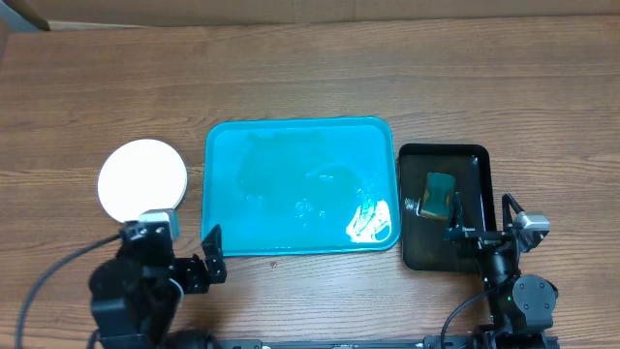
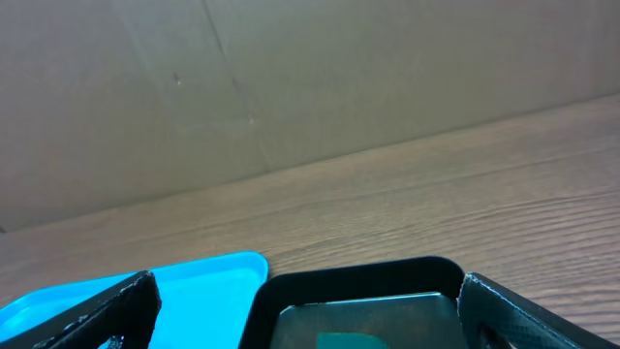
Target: Clean dirty plates on tray and stack at the side
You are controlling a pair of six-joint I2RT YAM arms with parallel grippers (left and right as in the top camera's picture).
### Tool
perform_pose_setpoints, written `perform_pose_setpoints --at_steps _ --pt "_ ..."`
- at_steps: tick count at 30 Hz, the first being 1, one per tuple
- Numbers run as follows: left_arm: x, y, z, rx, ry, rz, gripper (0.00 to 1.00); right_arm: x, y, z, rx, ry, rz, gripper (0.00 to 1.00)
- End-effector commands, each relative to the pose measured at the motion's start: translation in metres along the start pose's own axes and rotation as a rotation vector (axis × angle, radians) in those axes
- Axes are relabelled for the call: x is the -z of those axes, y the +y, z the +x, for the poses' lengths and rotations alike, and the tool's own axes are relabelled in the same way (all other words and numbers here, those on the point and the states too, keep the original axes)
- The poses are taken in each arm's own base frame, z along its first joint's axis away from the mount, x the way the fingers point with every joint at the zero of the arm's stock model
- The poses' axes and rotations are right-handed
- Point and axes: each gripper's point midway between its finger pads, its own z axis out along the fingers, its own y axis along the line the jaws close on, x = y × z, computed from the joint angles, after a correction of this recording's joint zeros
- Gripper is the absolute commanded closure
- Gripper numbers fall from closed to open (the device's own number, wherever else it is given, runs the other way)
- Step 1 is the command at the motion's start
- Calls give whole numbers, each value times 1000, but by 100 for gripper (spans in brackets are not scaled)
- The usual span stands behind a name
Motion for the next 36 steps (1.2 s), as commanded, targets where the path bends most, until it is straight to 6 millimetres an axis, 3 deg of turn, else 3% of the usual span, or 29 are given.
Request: perform_pose_setpoints --at_steps 1,5,12,23,30,36 --pt "-19 -8 23 -12 -28 77 0 0 -3 1 3 -8 12 0" --pt "-39 -11 33 -36 -135 127 0 0 -3 1 3 -8 12 0" --pt "-58 -8 34 -5 -304 154 0 0 -3 1 3 -8 12 0" --pt "-62 -5 -4 -53 -612 125 0 0 -3 1 3 -8 12 0" --pt "-80 1 22 -38 -488 105 0 0 -3 1 3 -8 12 0" --pt "-79 1 22 -38 -491 105 0 0 -3 1 3 -8 12 0"
